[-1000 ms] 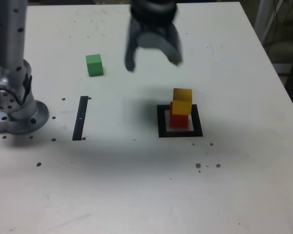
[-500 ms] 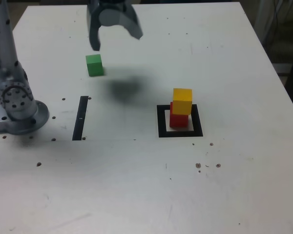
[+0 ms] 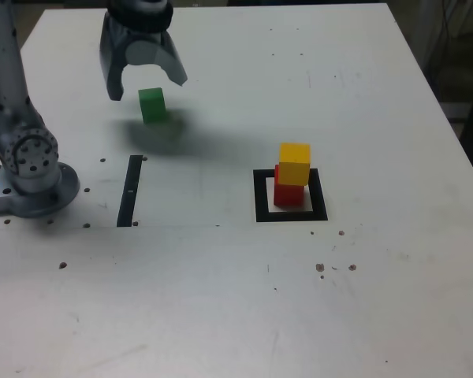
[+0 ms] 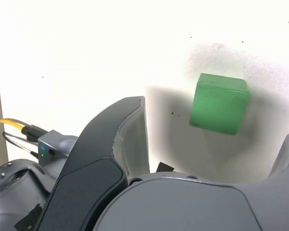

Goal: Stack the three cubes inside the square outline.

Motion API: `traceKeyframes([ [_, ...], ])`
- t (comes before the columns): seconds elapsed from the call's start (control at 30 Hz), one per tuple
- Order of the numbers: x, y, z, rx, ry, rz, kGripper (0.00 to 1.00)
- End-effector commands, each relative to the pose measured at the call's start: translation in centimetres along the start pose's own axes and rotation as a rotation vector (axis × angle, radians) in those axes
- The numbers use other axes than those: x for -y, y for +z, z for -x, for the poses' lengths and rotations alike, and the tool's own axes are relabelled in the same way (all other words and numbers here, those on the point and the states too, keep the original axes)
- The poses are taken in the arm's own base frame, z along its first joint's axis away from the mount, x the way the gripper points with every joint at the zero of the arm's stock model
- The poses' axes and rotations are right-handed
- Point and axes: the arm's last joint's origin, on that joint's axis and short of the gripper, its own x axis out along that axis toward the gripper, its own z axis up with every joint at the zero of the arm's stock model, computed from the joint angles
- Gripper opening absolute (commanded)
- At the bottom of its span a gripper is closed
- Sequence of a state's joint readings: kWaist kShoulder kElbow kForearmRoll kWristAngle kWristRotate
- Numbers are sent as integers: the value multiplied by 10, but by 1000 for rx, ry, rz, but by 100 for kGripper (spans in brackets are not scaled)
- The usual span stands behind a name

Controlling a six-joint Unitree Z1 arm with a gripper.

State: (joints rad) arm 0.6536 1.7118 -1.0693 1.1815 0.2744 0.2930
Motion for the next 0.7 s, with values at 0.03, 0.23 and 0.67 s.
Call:
traceKeyframes([
  [0.03, -3, 7, -8, -17, -10, -6, 99],
  [0.23, -17, 24, -26, -42, -43, -16, 95],
  [0.67, -22, 32, -31, -33, -61, -51, 67],
])
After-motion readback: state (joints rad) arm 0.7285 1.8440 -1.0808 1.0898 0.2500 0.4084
